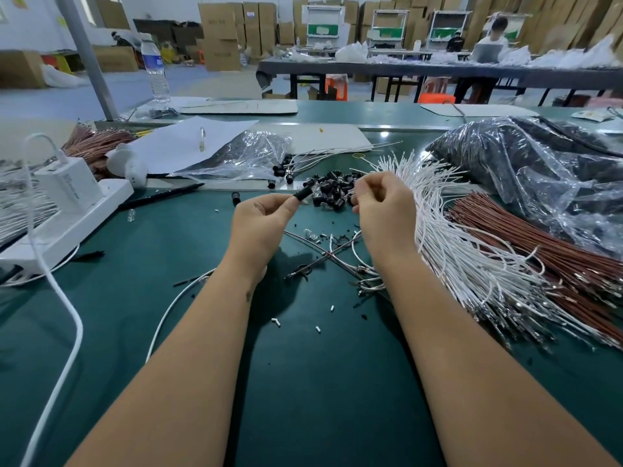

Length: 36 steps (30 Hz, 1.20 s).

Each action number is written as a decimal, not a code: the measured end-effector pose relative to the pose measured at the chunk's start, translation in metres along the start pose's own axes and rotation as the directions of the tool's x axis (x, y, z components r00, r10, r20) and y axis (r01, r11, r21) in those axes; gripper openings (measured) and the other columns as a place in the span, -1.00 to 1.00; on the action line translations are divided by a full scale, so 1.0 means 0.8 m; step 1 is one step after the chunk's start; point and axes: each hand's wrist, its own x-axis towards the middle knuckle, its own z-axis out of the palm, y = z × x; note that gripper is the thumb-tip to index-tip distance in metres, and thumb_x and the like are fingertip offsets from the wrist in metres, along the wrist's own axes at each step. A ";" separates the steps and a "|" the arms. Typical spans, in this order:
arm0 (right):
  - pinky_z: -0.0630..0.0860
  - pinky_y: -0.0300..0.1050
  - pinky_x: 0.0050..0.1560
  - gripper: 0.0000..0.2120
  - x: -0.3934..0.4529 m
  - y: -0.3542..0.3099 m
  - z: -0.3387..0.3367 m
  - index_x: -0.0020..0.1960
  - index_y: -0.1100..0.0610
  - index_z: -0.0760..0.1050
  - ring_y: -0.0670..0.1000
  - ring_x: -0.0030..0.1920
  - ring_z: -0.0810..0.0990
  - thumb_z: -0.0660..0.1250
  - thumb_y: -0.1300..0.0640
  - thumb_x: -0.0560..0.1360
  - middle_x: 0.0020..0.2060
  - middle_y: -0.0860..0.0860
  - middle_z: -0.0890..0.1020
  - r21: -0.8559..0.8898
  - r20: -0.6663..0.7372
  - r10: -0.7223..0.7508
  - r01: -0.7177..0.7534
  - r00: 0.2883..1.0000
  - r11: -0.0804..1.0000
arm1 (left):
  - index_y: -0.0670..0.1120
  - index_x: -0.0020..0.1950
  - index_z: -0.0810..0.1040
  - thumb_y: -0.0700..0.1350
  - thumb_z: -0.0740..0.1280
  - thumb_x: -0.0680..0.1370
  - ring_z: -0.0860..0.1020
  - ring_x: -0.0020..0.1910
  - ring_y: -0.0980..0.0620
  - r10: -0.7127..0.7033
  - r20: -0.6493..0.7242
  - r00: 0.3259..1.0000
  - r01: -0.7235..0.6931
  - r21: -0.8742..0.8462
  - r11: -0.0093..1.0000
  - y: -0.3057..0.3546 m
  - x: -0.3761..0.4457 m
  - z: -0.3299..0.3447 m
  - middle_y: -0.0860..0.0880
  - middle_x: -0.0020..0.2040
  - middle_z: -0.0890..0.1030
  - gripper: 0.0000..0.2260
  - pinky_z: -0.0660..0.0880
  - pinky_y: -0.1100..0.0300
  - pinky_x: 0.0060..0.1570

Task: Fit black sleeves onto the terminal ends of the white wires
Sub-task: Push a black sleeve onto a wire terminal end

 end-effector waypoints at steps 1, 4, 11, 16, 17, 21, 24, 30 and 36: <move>0.55 -0.20 -0.21 -0.88 -0.003 -0.001 0.006 -0.14 0.05 0.50 -0.05 -0.26 0.57 0.29 0.20 0.57 -0.26 0.01 0.60 0.060 0.050 0.026 -0.029 0.998 0.998 | -0.12 -0.05 0.65 -0.15 0.36 0.56 0.35 -0.56 0.26 0.007 0.017 1.000 -0.007 0.011 1.000 0.000 -0.001 0.000 0.22 -0.58 0.41 -0.92 0.26 0.51 -0.47; 0.48 -0.28 -0.38 -0.90 -0.009 -0.003 0.022 -0.12 0.10 0.52 -0.13 -0.42 0.52 0.29 0.25 0.55 -0.38 -0.01 0.59 0.255 0.183 0.127 -0.172 0.975 0.951 | -0.05 -0.10 0.65 -0.15 0.33 0.57 0.29 -0.52 0.21 -0.016 0.091 0.996 0.015 0.019 1.000 -0.003 0.003 -0.002 0.17 -0.54 0.38 -0.89 0.24 0.40 -0.48; 0.49 -0.26 -0.40 -0.81 -0.005 0.003 0.016 -0.12 0.17 0.58 -0.07 -0.41 0.55 0.23 0.32 0.57 -0.40 0.04 0.60 0.508 0.295 0.209 -0.338 0.932 0.792 | -0.09 -0.13 0.65 -0.22 0.37 0.54 0.42 -0.51 0.27 -0.001 0.138 0.990 -0.011 0.090 0.996 -0.004 0.002 0.003 0.16 -0.52 0.51 -0.91 0.32 0.49 -0.43; 0.42 -0.24 -0.43 -0.84 -0.004 0.007 0.015 -0.19 0.15 0.54 -0.09 -0.47 0.49 0.29 0.23 0.56 -0.46 -0.02 0.57 0.419 0.267 0.240 -0.336 0.933 0.843 | -0.07 -0.16 0.65 -0.21 0.40 0.52 0.46 -0.45 0.27 0.008 0.126 0.992 -0.018 0.075 0.997 -0.003 0.001 0.002 0.16 -0.49 0.54 -0.91 0.39 0.47 -0.35; 0.41 -0.23 -0.43 -0.83 -0.004 0.008 0.015 -0.21 0.15 0.52 -0.09 -0.47 0.48 0.29 0.22 0.56 -0.47 -0.02 0.57 0.411 0.264 0.243 -0.336 0.934 0.847 | -0.05 -0.18 0.64 -0.21 0.40 0.52 0.47 -0.45 0.27 0.012 0.126 0.992 -0.022 0.074 0.997 -0.002 0.000 0.002 0.15 -0.48 0.54 -0.89 0.40 0.47 -0.33; 0.41 -0.23 -0.43 -0.83 -0.003 0.009 0.015 -0.22 0.15 0.52 -0.08 -0.47 0.48 0.30 0.23 0.54 -0.48 -0.02 0.57 0.384 0.272 0.243 -0.337 0.931 0.860 | -0.03 -0.19 0.63 -0.22 0.40 0.52 0.48 -0.44 0.28 0.018 0.136 0.991 -0.028 0.074 0.997 -0.001 -0.001 0.000 0.17 -0.48 0.55 -0.87 0.40 0.47 -0.34; 0.39 -0.25 -0.46 -0.81 -0.003 0.009 0.017 -0.24 0.15 0.51 -0.08 -0.49 0.47 0.30 0.21 0.55 -0.48 -0.01 0.56 0.378 0.284 0.253 -0.350 0.925 0.857 | -0.01 -0.20 0.63 -0.22 0.39 0.52 0.48 -0.44 0.28 0.020 0.136 0.991 -0.030 0.070 0.997 -0.001 0.000 0.000 0.17 -0.47 0.56 -0.85 0.41 0.48 -0.33; 0.38 -0.25 -0.48 -0.79 -0.001 0.010 0.016 -0.26 0.16 0.51 -0.09 -0.51 0.44 0.31 0.19 0.54 -0.51 -0.02 0.54 0.332 0.277 0.266 -0.352 0.923 0.875 | 0.00 -0.20 0.64 -0.21 0.40 0.51 0.49 -0.43 0.25 0.032 0.153 0.988 -0.042 0.065 0.997 0.000 -0.001 0.000 0.14 -0.47 0.57 -0.86 0.41 0.47 -0.32; 0.37 -0.30 -0.51 -0.78 -0.001 0.011 0.016 -0.27 0.18 0.52 -0.10 -0.55 0.41 0.34 0.15 0.53 -0.55 -0.04 0.52 0.315 0.279 0.274 -0.358 0.920 0.879 | -0.02 -0.19 0.65 -0.23 0.42 0.50 0.51 -0.41 0.22 0.040 0.163 0.986 -0.050 0.059 0.997 0.000 -0.001 -0.001 0.11 -0.45 0.59 -0.87 0.43 0.45 -0.29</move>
